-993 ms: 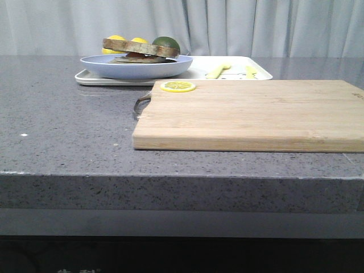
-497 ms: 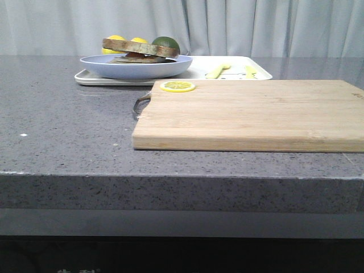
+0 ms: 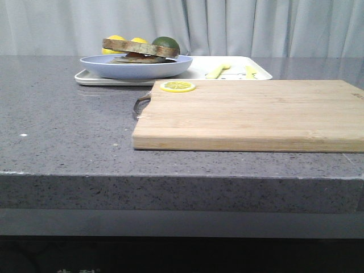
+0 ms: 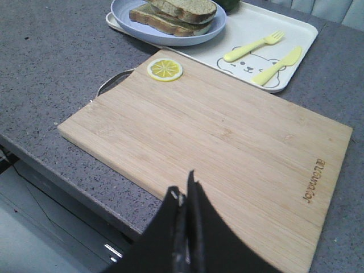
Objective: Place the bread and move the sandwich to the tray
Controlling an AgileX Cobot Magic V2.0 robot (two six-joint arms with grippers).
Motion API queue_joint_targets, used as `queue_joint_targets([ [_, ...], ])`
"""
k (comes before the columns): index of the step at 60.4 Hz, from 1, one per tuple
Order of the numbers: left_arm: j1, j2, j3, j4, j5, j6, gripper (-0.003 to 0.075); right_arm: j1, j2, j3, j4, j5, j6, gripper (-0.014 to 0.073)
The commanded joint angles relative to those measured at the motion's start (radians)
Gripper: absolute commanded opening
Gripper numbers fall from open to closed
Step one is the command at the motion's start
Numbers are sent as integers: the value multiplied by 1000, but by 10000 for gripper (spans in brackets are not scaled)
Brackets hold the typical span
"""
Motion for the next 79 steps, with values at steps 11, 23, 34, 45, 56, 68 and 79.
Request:
queue_joint_targets([
  [11,-5,-20,4,-7,-88,-9,-18,-4,1,-27,1,-66,-2,-68],
  [23,-5,-20,4,-7,-88,-9,-18,-99,-75,15,1,-77,-2,-68],
  [34,-5,-20,4,-7,-88,-9,-18,-262,-234,190,-27,-246,-2,-68],
  [45,-5,-20,4,-7,-88,-9,-18,-357,-391,439,-25,-487,-2,-68],
  [56,-5,-20,4,-7,-88,-9,-18,-372,-515,610,-20,-604,-2,-68],
  [68,-5,-20,4,-7,-88,-9,-18,-372,-563,746,-13,-751,-2,-68],
  [79,-5,-20,4,-7,-88,-9,-18,-381,-563,756,-13,-750,-2,-68],
])
